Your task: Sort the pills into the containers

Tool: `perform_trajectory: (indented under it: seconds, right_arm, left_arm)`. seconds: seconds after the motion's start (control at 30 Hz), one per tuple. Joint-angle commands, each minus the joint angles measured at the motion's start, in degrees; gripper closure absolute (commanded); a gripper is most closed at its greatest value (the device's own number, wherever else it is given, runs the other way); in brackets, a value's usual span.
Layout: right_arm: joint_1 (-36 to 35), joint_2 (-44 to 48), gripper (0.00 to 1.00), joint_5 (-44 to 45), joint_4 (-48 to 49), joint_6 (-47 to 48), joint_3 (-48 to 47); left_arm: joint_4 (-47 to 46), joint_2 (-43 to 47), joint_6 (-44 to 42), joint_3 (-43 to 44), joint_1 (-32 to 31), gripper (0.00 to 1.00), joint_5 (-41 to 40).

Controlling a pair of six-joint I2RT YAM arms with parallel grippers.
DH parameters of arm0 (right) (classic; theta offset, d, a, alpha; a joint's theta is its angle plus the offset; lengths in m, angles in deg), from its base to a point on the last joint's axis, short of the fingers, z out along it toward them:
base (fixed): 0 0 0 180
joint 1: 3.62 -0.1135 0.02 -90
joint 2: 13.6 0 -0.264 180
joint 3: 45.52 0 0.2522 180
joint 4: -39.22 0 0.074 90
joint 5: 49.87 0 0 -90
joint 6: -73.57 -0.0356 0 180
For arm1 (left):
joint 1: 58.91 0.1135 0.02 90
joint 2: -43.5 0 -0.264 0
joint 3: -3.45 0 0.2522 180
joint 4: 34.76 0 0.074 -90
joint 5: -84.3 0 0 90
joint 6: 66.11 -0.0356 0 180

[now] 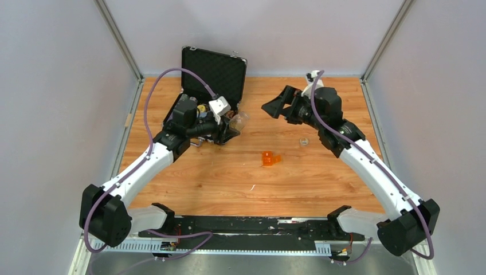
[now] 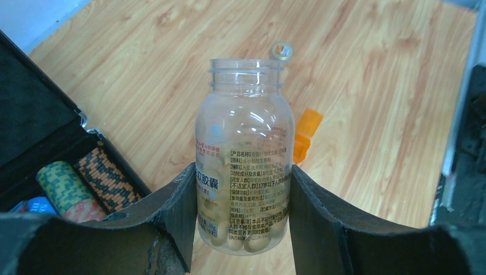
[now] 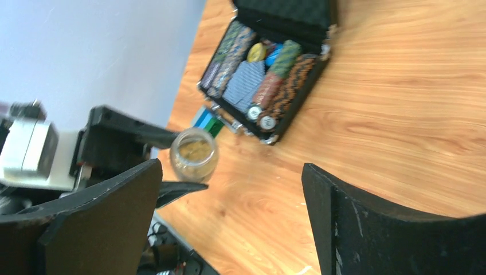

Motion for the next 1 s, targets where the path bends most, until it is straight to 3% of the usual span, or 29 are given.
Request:
perform_trajectory:
  seconds: [0.0, 0.27, 0.43, 0.73, 0.97]
  right_arm:
    - [3.07, 3.77, 0.07, 6.82, -2.92, -0.86, 3.56]
    - [5.84, 5.13, 0.1, 9.17, -5.96, -4.27, 9.55]
    - [6.14, 4.18, 0.11, 9.47, -6.44, -5.24, 11.18]
    - [6.53, 1.66, 0.14, 10.09, -7.78, -6.99, 13.32]
    - [7.16, 0.36, 0.14, 10.05, -7.9, -7.35, 14.47]
  left_arm:
    - [4.41, 2.12, -11.03, -0.07, -5.36, 1.0, -8.04]
    - [6.57, 0.48, -22.03, -2.66, -16.61, 1.0, -26.36]
    - [9.0, -3.43, -24.26, -1.17, -21.92, 1.0, -31.05]
    - [10.47, -10.98, -22.85, 2.36, -25.76, 1.0, -38.5]
    - [11.62, -16.37, -21.15, 5.58, -26.96, 1.0, -38.97]
